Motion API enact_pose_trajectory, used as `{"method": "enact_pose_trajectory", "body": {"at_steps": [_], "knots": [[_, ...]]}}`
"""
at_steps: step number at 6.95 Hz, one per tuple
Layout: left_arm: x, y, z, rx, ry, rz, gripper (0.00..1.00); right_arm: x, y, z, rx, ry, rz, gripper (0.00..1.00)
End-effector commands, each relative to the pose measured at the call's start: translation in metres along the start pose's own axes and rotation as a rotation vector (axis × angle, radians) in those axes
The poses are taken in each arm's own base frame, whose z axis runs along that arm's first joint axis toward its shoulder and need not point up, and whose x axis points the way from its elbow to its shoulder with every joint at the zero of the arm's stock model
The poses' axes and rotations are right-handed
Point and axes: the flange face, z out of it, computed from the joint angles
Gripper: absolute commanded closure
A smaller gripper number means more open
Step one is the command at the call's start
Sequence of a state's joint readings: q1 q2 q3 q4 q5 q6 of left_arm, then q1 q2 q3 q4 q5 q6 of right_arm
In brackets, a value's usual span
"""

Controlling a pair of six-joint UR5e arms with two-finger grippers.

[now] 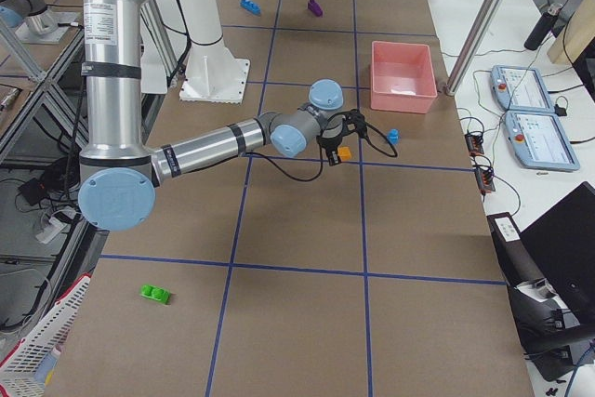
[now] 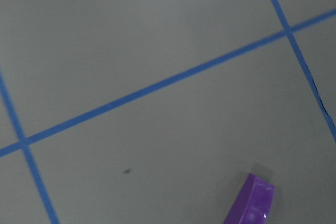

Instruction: Put all blocks into box

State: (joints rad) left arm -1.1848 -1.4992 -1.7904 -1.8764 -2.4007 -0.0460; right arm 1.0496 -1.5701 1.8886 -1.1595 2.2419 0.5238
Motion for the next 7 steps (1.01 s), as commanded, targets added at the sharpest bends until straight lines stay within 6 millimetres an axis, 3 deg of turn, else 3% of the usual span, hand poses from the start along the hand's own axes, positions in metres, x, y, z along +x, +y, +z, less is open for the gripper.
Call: {"method": "enact_pose_trajectory", "body": {"at_steps": [1,3,4,7], "knots": [[0.032,0.009,0.045,-0.071,0.045,0.082,0.00,-0.035,-0.036,-0.017,0.068,-0.034,-0.052,1.00],[0.063,0.009,0.087,-0.137,-0.015,0.165,0.00,-0.063,-0.062,-0.031,0.113,-0.070,-0.044,1.00],[0.062,0.009,0.091,-0.143,-0.018,0.168,0.00,-0.077,-0.071,-0.040,0.139,-0.082,-0.066,1.00],[0.067,0.013,0.105,-0.168,-0.042,0.185,0.00,-0.085,-0.074,-0.070,0.190,-0.096,-0.085,1.00]]}}
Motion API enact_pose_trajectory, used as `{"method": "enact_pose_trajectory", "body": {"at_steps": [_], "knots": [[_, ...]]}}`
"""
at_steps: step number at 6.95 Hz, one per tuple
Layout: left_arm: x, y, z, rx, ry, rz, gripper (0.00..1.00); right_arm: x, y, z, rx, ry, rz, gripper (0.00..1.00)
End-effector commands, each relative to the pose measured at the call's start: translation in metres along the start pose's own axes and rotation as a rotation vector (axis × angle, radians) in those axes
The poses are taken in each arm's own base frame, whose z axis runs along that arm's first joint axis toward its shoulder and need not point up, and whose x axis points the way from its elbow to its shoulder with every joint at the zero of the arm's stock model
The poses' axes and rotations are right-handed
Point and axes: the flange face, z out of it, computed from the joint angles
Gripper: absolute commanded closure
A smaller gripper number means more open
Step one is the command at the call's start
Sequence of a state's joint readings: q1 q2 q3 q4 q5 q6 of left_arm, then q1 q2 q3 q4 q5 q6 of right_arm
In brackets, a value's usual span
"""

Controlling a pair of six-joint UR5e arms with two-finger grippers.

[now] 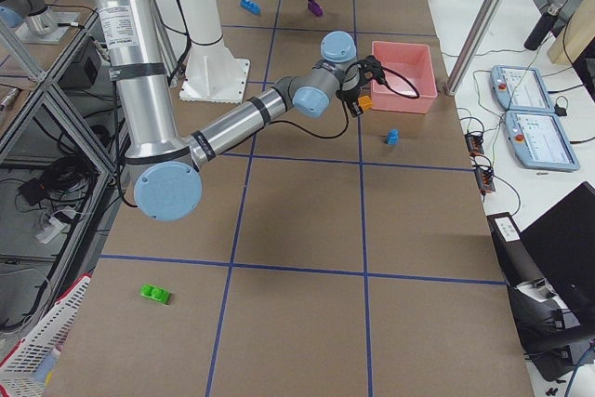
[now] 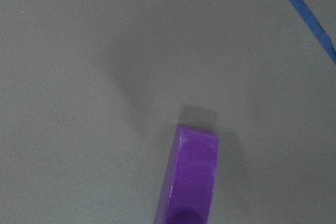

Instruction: Put all blocks into box

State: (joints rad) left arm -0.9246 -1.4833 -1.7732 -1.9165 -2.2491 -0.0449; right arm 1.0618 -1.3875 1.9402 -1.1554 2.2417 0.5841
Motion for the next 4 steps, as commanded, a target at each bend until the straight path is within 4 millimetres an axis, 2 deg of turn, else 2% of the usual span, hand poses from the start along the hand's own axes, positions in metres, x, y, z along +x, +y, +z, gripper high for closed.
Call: {"method": "enact_pose_trajectory", "body": {"at_steps": [1,3,4], "knots": [[0.014,0.000,0.018,-0.033,0.013,0.025,0.00,-0.001,-0.007,-0.017,0.034,-0.002,-0.005,1.00],[0.012,0.003,0.034,-0.063,0.019,0.020,0.00,-0.016,-0.024,-0.027,0.069,-0.018,-0.032,1.00],[0.008,0.003,0.039,-0.073,0.018,0.013,0.00,-0.032,-0.039,-0.034,0.096,-0.034,-0.054,1.00]]}}
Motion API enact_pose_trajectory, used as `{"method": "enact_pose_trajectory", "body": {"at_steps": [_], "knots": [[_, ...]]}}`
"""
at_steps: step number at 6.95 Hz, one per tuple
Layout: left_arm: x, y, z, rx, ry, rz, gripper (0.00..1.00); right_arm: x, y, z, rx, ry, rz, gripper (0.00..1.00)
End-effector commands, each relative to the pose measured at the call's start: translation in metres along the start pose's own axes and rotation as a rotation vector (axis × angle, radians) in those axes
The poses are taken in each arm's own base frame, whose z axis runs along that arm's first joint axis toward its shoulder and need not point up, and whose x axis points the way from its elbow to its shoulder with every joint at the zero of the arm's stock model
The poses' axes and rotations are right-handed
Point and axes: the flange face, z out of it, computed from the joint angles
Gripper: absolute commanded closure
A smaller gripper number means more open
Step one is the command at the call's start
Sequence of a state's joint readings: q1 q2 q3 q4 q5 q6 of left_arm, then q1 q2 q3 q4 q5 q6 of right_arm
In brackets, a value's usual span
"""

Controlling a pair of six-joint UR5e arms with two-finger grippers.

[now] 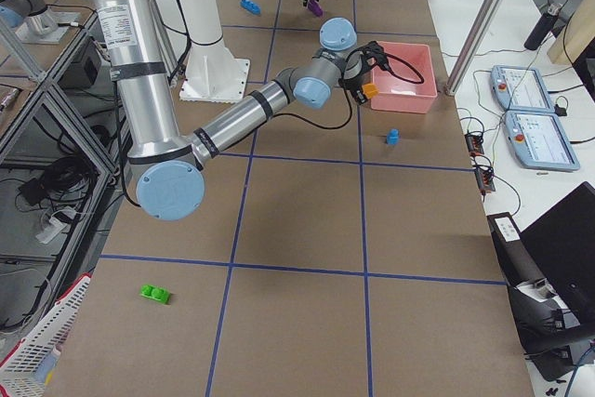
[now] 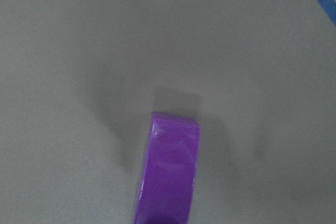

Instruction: Put all blocks into box

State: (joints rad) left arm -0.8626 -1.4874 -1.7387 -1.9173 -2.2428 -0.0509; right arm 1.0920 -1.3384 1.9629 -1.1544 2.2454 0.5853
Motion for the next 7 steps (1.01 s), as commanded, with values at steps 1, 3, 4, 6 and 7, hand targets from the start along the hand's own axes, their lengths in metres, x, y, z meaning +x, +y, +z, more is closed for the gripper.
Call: {"method": "enact_pose_trajectory", "body": {"at_steps": [1,3,4,6,7], "knots": [[-0.005,0.000,0.009,-0.015,0.001,-0.009,0.00,-0.029,-0.035,-0.006,0.045,-0.026,-0.016,1.00],[-0.004,-0.003,0.009,-0.013,0.001,-0.007,0.56,-0.051,-0.104,0.021,0.058,-0.038,-0.012,1.00],[0.000,-0.008,0.004,-0.003,0.012,0.000,1.00,-0.060,-0.124,0.042,0.043,-0.041,-0.002,1.00],[0.005,-0.011,-0.002,0.013,0.019,-0.028,1.00,-0.100,-0.173,0.085,0.049,-0.017,-0.021,1.00],[0.011,-0.012,-0.011,0.027,0.035,-0.032,1.00,-0.122,-0.182,0.118,0.048,0.014,-0.002,1.00]]}}
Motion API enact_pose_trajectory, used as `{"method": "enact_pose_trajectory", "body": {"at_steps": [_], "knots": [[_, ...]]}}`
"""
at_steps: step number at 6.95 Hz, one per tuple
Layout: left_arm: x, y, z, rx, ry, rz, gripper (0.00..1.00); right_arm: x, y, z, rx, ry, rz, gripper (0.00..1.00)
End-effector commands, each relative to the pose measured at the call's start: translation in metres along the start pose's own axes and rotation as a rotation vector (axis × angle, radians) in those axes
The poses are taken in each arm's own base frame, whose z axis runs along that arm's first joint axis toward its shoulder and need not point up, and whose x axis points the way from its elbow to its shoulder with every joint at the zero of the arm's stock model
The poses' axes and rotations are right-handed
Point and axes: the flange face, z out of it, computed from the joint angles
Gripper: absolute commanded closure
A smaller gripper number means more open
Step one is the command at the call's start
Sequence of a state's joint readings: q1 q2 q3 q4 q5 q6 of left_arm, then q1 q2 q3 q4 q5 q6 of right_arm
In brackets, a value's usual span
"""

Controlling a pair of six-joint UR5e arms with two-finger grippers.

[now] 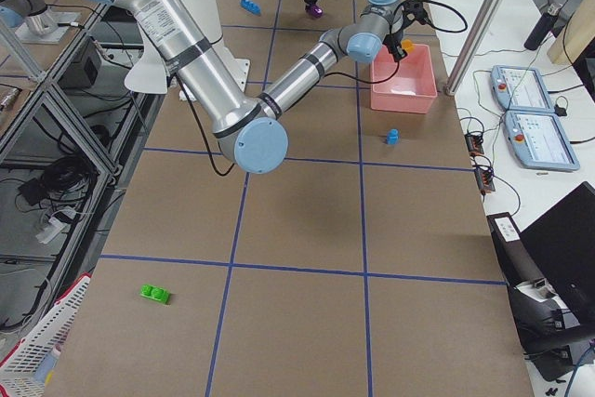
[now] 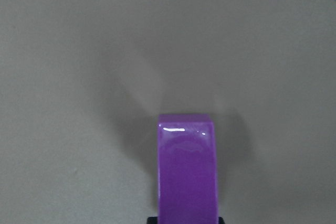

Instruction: Put all blocks into box

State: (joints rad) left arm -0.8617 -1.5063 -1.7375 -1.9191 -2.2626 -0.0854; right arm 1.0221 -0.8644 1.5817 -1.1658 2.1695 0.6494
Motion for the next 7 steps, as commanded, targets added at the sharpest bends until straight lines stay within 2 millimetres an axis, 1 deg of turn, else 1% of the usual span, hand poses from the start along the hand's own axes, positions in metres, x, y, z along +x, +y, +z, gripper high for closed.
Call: {"method": "enact_pose_trajectory", "body": {"at_steps": [1,2,3,4,5,6,7], "knots": [[0.015,-0.004,-0.016,0.024,0.078,-0.003,1.00,-0.060,-0.034,0.075,-0.010,0.057,0.001,1.00],[0.010,-0.007,-0.031,0.051,0.100,-0.017,1.00,-0.086,-0.060,0.108,-0.018,0.092,0.050,1.00],[0.000,-0.011,-0.056,0.090,0.137,-0.044,1.00,-0.098,-0.071,0.131,-0.041,0.111,0.059,1.00],[-0.010,-0.010,-0.078,0.128,0.182,-0.068,1.00,-0.100,-0.077,0.148,-0.040,0.148,0.062,1.00],[-0.015,-0.019,-0.092,0.154,0.180,-0.073,1.00,-0.094,-0.078,0.180,-0.014,0.129,0.042,0.90],[-0.016,-0.028,-0.096,0.146,0.178,-0.093,1.00,-0.082,-0.070,0.204,0.021,0.116,0.023,0.15],[-0.015,-0.036,-0.104,0.159,0.187,-0.098,1.00,-0.082,-0.071,0.205,0.021,0.117,0.027,0.02]]}}
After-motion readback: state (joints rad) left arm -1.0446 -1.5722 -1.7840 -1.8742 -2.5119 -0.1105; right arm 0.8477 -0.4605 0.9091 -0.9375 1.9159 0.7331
